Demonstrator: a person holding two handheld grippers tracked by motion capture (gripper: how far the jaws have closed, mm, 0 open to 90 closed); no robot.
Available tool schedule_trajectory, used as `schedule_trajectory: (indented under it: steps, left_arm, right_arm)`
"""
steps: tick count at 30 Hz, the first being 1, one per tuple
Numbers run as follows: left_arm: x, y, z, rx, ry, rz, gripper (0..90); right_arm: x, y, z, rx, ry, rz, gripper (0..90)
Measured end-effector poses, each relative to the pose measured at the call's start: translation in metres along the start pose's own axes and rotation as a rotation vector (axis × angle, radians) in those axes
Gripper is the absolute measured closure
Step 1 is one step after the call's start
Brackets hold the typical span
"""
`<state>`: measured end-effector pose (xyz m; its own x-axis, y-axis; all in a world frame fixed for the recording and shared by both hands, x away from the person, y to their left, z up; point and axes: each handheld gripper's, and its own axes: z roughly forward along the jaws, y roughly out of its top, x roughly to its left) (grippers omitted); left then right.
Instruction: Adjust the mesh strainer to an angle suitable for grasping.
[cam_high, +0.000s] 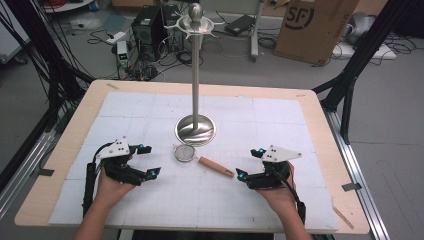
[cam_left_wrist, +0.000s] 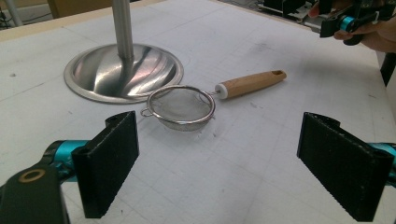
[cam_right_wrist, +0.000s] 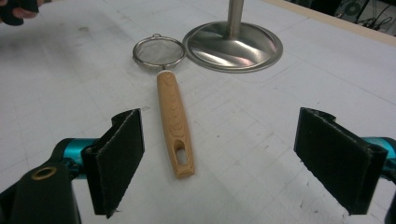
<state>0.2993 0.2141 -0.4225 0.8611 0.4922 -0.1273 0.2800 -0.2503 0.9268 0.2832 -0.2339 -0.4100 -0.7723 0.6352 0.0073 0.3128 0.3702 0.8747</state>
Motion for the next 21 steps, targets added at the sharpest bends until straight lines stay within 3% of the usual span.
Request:
schedule_trajectory:
  steps: [9, 21]
  left_arm:
    - [-0.001, 0.000, 0.000, -0.001, 0.000, 0.000, 13.4]
    - [0.000, 0.000, 0.000, 0.003, 0.000, 0.000, 13.5]
  right_arm:
    - [0.004, 0.005, 0.010, 0.020, 0.004, -0.009, 15.0]
    - [0.008, 0.017, 0.040, 0.078, 0.042, -0.025, 17.6]
